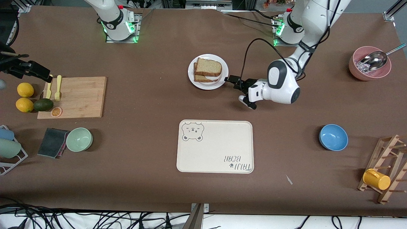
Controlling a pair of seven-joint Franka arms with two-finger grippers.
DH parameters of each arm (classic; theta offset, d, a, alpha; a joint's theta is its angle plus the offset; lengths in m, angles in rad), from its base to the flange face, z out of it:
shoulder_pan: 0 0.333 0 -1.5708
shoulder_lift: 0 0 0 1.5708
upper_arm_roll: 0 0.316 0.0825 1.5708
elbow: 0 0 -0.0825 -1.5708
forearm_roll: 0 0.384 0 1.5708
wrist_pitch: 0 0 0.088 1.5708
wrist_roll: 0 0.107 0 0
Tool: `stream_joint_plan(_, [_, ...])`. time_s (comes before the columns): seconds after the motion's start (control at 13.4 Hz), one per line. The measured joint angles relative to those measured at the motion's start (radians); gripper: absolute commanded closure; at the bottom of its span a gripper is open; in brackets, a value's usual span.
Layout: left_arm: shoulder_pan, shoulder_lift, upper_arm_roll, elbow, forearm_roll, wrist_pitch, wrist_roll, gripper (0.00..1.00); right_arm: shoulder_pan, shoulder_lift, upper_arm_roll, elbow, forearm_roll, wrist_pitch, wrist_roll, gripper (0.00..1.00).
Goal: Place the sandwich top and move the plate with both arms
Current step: 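Withdraw the right gripper while the left gripper reaches the plate rim, then grip the white plate rim with the left gripper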
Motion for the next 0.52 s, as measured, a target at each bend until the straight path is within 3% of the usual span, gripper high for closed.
stream_joint_plan(0.22, [-0.018,0.018,0.002,-0.034,-0.082,0.021,0.168,0.12,-0.052,0.002,0.026,0.007,0.022,-0.001,0.012,0.0])
stream_joint_plan(0.52, [-0.015,0.078,0.006,-0.039,-0.127,0.022,0.297,0.31,-0.077,0.005,0.059,0.007,0.035,-0.003,0.043,0.0])
